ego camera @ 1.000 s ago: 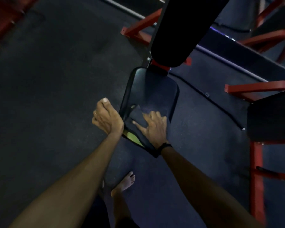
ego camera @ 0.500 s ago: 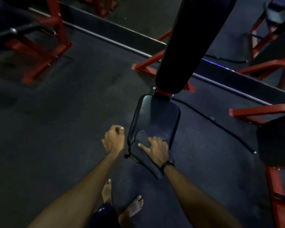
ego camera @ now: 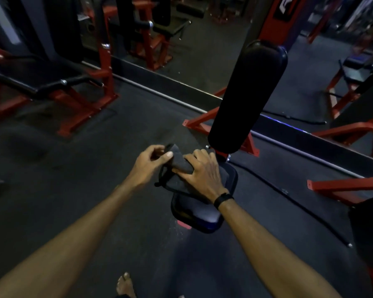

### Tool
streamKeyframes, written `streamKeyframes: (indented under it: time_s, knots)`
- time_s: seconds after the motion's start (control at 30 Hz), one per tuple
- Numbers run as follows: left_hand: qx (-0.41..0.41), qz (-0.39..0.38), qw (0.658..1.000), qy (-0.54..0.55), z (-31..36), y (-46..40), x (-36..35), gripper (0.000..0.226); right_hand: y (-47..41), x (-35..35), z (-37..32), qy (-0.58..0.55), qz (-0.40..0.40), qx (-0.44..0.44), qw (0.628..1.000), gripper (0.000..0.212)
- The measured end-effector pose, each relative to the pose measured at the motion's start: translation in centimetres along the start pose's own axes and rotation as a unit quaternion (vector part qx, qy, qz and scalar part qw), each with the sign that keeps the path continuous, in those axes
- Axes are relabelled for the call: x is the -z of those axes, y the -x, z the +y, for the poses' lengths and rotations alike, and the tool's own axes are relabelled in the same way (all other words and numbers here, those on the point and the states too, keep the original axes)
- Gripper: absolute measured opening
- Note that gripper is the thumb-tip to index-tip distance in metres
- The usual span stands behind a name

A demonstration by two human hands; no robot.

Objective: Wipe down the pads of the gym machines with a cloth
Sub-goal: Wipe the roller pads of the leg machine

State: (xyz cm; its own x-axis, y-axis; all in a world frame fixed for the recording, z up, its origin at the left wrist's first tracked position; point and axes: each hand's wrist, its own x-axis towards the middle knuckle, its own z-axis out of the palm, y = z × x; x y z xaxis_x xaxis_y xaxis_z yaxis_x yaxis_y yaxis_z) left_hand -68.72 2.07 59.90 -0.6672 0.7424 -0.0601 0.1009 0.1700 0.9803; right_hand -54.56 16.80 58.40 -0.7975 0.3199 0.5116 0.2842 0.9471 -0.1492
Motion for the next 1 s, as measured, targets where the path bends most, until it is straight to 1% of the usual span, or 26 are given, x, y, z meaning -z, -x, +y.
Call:
streamKeyframes:
  time_s: [0.07, 0.13, 0.17, 0.23, 0.3, 0.33, 0.47, 0.57, 0.7, 0.8, 0.87, 0.9, 0.93, 1.0]
  knots:
    - [-0.004, -0.047, 0.999, 0.010, 3.2, -0.8, 1.2, 0.044, -1.7, 1.1, -1.0, 0.002, 0.035, 0.042, 0.999, 0.040]
    - [0.013, -0.103, 0.995, 0.009, 5.9, -1.1, 3.0, 0.040, -3.1, 2.0, -2.3, 0.003, 0.073, 0.070, 0.995, 0.040]
    - [0.024, -0.126, 0.992, 0.009, 6.5, -1.0, 3.8, 0.044, -3.4, 2.3, -2.8, 0.003, 0.093, 0.081, 0.992, 0.039]
    - [0.036, -0.136, 0.990, 0.016, 7.6, -1.0, 5.4, 0.053, -4.5, 2.9, -3.5, 0.014, 0.108, 0.107, 0.988, 0.039]
    - [0.019, -0.113, 0.993, 0.029, 8.4, -0.8, 7.3, 0.055, -6.1, 3.3, -4.8, 0.032, 0.108, 0.118, 0.987, 0.039]
    - [0.009, -0.094, 0.995, 0.035, 8.7, -0.6, 7.9, 0.054, -6.7, 3.5, -5.5, 0.032, 0.097, 0.109, 0.989, 0.039]
    - [-0.071, 0.026, 0.997, 0.021, 9.8, 0.3, 11.8, 0.044, -9.7, 3.7, -10.5, 0.024, 0.078, 0.080, 0.993, 0.049]
    - [-0.122, 0.101, 0.987, -0.018, 10.6, 1.7, 15.8, 0.039, -12.2, 3.4, -15.3, -0.033, 0.077, 0.082, 0.993, 0.057]
    - [-0.174, 0.160, 0.970, -0.052, 11.4, 4.2, 22.2, 0.033, -14.8, 2.4, -21.7, -0.142, 0.071, 0.117, 0.980, 0.078]
    - [-0.205, 0.190, 0.955, -0.097, 11.8, 6.8, 27.1, 0.040, -16.9, 1.7, -26.4, -0.207, 0.025, 0.143, 0.967, 0.101]
    - [-0.203, 0.204, 0.950, -0.121, 11.4, 8.4, 29.9, 0.036, -18.6, 1.4, -29.0, -0.241, -0.029, 0.152, 0.958, 0.112]
    - [-0.199, 0.222, 0.945, -0.133, 11.1, 9.8, 32.1, 0.035, -19.7, 1.0, -31.4, -0.256, -0.058, 0.167, 0.951, 0.115]
    - [-0.195, 0.226, 0.944, -0.137, 10.9, 10.3, 33.0, 0.035, -20.4, 1.0, -32.1, -0.263, -0.086, 0.177, 0.944, 0.115]
    - [-0.181, 0.257, 0.938, -0.147, 10.3, 12.4, 36.0, 0.034, -21.9, 0.3, -35.3, -0.276, -0.132, 0.215, 0.928, 0.105]
